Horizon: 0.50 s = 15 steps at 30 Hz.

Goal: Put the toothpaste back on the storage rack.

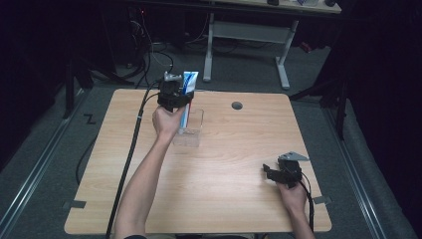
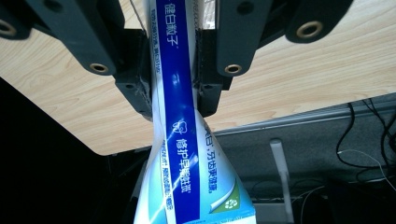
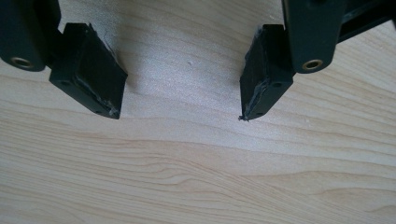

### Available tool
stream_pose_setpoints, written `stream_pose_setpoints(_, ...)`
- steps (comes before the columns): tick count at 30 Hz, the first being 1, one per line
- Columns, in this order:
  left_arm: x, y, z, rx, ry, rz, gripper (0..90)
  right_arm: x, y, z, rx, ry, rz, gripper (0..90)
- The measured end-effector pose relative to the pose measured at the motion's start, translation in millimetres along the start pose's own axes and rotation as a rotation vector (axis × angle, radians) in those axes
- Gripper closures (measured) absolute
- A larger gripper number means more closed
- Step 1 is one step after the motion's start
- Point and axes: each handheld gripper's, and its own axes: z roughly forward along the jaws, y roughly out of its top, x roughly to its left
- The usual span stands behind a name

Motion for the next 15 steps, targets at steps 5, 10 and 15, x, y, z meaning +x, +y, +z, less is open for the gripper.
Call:
stream_pose_setpoints(5,-0.3,0.2,7.7,-0.005,0.017,0.006,70.7,-0.2,0.0,0.1,-0.001,0.001,-0.005,31.1)
stream_pose_setpoints(10,-0.2,-0.6,11.8,-0.016,0.025,0.014,70.5,0.0,0.0,0.0,-0.001,0.002,-0.004,31.1)
stream_pose_setpoints(15,-0.8,-3.4,14.4,-0.007,0.046,0.040,70.3,0.0,0.0,-0.1,0.000,0.002,-0.004,31.1)
